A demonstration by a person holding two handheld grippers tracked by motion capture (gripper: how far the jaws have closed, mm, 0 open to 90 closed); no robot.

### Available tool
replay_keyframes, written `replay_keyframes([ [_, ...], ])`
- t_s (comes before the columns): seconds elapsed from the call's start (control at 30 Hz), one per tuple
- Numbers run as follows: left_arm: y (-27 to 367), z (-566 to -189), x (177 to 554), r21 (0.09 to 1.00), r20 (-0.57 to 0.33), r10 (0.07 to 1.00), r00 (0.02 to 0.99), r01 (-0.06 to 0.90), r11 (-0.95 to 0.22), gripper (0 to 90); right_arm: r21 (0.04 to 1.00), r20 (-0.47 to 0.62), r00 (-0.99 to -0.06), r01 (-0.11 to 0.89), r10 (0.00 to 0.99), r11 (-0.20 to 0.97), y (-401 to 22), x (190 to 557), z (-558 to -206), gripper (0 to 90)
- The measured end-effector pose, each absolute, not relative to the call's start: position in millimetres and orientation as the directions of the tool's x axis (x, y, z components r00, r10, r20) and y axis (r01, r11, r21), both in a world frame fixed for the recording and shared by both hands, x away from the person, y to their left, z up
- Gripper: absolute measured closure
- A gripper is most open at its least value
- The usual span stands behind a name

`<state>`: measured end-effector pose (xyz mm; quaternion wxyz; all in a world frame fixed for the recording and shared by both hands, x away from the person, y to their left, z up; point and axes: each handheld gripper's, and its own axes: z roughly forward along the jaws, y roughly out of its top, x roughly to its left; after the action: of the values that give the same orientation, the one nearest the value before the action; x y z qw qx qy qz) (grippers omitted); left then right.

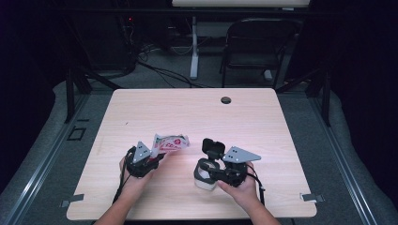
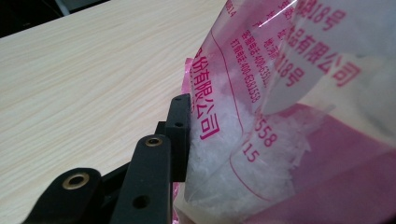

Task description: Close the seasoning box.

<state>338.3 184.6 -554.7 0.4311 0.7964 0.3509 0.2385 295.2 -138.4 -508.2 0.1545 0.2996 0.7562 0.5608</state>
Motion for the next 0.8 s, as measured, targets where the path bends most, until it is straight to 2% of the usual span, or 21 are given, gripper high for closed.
replay_keyframes([
  [0.8, 225.6, -547.9, 341.4, 0.867, 0.07, 0.861, 0.503, 0.397, -0.302, 69.4, 0.943, 0.12, -0.775, 0.284, 0.621, 0.173, -136.4, 299.1, -506.4, 49.0],
])
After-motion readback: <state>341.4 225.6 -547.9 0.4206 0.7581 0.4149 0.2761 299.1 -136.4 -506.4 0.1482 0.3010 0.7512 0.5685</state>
